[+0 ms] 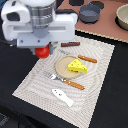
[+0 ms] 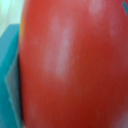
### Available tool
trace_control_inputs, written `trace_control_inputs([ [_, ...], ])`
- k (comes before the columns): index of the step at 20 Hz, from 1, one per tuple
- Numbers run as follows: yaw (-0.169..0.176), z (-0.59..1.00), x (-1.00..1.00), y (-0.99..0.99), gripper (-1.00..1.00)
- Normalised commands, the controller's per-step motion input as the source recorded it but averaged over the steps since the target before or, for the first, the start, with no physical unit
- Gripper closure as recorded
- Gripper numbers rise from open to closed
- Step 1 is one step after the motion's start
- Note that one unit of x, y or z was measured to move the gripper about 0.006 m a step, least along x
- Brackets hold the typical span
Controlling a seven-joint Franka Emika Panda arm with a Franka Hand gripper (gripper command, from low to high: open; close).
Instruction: Interact with the objects in diverse but meaningful ways.
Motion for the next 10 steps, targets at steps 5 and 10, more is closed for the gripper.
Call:
trace_control_inputs([
  [5, 0.007, -0.12, 0.11, -0.72, 1.0],
  [10, 0.041, -0.3, 0.1, -0.39, 1.0],
])
